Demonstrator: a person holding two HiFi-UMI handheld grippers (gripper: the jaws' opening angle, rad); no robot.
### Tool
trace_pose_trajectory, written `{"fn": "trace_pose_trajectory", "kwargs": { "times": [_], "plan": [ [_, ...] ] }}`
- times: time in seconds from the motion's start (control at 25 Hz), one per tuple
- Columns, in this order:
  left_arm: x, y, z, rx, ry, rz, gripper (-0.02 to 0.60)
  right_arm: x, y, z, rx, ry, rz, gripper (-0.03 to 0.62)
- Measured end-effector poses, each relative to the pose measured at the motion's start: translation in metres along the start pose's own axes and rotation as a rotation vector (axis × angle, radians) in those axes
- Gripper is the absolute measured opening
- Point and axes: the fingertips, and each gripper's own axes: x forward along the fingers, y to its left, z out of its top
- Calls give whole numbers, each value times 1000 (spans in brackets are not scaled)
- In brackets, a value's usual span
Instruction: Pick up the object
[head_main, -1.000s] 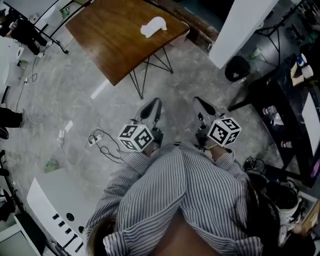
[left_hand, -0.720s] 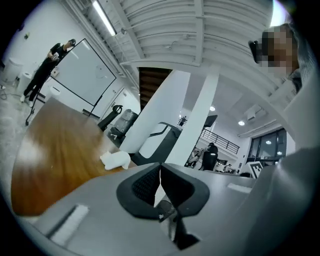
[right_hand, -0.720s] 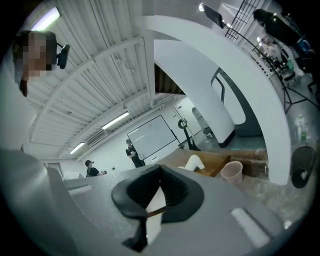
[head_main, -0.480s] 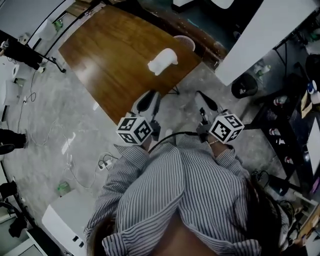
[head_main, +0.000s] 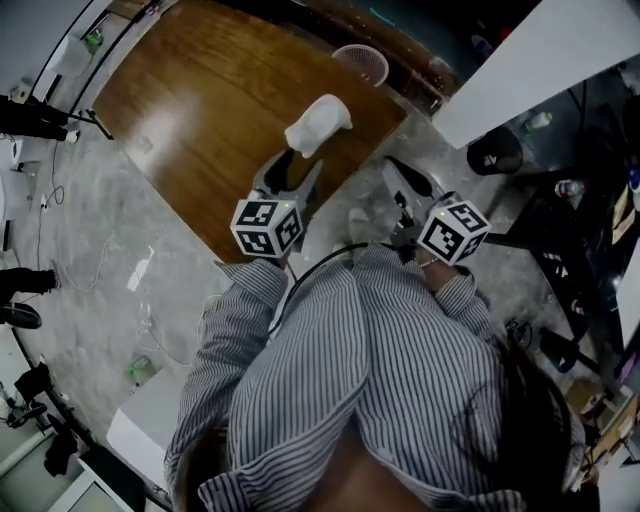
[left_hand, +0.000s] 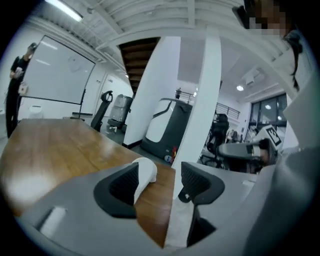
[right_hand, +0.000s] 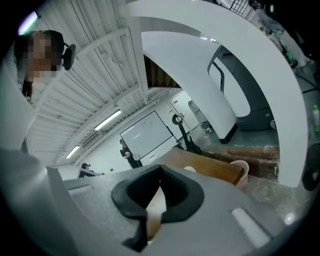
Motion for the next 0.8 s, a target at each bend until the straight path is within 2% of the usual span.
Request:
{"fn": "trace_pose_trajectory", "kwargs": {
  "times": [0.08, 0.16, 0.28, 0.4, 0.6, 0.8],
  "plan": [
    [25, 7, -1, 96, 73, -14, 310, 7, -13, 8, 6, 3, -2, 2],
    [46, 14, -3, 164, 134, -30, 323, 15, -25, 10, 2, 31, 4, 2],
    [73, 25, -9, 205, 220, -57, 337, 28, -36, 4, -34, 108, 8, 2],
    [94, 31, -26, 260, 325, -95, 342, 37, -43, -3, -21, 146, 23, 2],
    [117, 40, -59, 360, 506, -141, 407, 41, -53, -14, 18, 183, 47, 2],
    [134, 46, -64, 455, 589, -168, 430, 39, -66, -15, 56, 178, 21, 2]
  ]
}}
